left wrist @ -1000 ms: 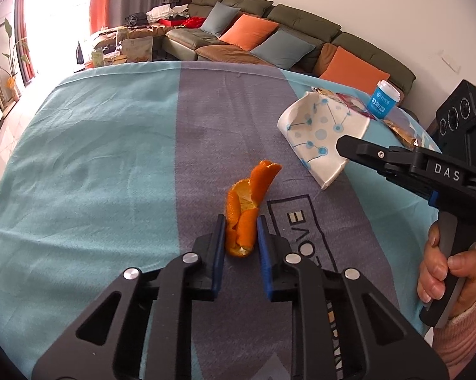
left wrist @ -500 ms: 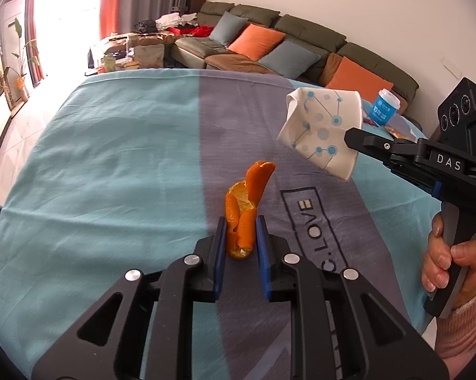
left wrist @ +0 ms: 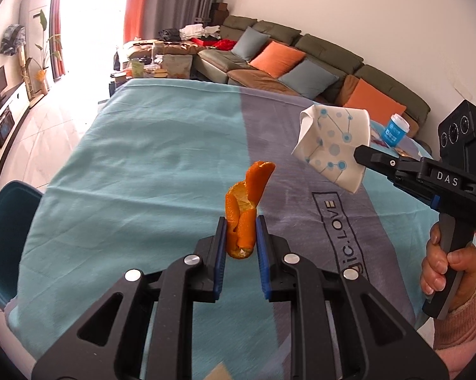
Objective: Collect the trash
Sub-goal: 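Carry the paper cup and orange peel from the bed toward the teal bin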
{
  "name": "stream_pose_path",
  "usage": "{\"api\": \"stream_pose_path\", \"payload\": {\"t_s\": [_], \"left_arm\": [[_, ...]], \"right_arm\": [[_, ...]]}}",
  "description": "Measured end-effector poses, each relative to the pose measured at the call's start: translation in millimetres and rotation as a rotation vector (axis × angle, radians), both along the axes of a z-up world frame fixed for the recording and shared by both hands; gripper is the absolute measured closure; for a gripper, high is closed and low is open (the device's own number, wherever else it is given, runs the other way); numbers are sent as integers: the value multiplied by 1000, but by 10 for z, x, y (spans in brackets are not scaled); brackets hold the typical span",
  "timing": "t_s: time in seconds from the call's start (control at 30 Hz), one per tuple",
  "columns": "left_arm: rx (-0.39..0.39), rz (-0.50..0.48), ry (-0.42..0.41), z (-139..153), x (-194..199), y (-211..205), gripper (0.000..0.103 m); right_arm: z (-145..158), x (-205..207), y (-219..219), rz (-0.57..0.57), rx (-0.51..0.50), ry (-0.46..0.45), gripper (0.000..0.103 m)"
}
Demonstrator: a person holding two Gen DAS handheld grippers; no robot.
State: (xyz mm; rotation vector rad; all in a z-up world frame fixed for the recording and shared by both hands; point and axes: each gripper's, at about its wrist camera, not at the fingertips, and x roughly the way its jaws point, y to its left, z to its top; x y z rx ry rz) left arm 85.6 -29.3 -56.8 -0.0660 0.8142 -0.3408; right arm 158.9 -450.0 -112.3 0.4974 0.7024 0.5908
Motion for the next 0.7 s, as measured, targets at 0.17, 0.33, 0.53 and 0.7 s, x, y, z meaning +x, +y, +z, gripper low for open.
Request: {"api": "stream_pose_path", "payload": {"t_s": [0.17,0.33,0.53,0.7], "left_arm": [[-2,26,-14,56,-111,131,85],[-7,49,-25,97,-200,247,85],[-8,77,-34,145,-302,359,85],[-8,96,-38,188,-395,423,85]], "right_arm": [[18,0,85,29,1,-2,101],[21,25,104,56,2,-1,101],[46,37,210,85,2,-2,101],[62,55,276,110,8,-1,101]]}}
